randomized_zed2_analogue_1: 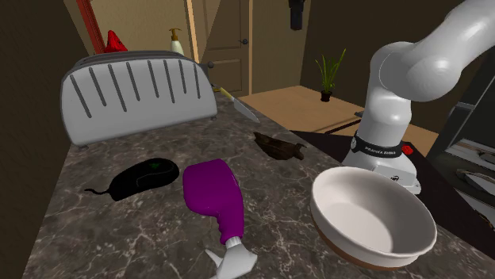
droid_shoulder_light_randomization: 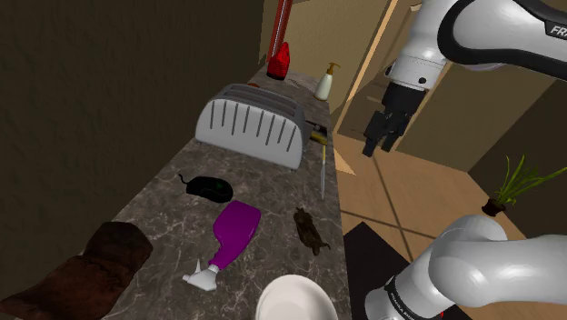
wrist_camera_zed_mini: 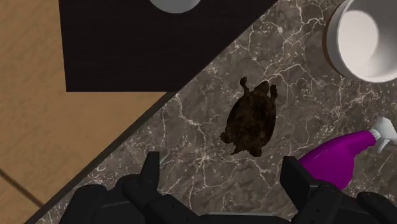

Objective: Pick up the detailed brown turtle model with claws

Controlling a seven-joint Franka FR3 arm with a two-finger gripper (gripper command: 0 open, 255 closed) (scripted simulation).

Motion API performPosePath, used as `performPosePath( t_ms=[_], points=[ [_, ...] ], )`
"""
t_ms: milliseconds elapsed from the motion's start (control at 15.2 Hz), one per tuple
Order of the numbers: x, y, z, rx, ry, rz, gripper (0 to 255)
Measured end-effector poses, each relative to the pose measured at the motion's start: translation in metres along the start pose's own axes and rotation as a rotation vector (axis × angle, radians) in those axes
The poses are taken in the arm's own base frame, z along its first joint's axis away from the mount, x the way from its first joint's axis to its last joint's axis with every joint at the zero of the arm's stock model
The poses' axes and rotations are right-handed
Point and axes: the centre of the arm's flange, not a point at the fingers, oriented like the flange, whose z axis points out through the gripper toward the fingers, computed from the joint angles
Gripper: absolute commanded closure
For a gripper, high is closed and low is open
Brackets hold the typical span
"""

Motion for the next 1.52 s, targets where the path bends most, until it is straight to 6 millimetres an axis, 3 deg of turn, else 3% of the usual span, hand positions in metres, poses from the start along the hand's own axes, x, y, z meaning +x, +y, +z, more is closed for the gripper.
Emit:
performPosePath(
  t_ms=[132,396,1056,1320,1518],
  points=[
    [-0.003,-0.006,0.005,-0.011,0.010,-0.002,0],
    [-0.015,-0.044,0.043,-0.094,0.084,-0.016,0],
    [-0.051,-0.138,0.175,-0.333,0.300,-0.050,0],
    [-0.053,-0.162,0.235,-0.430,0.387,-0.062,0],
    [-0.055,-0.169,0.260,-0.455,0.415,-0.067,0]
  ],
)
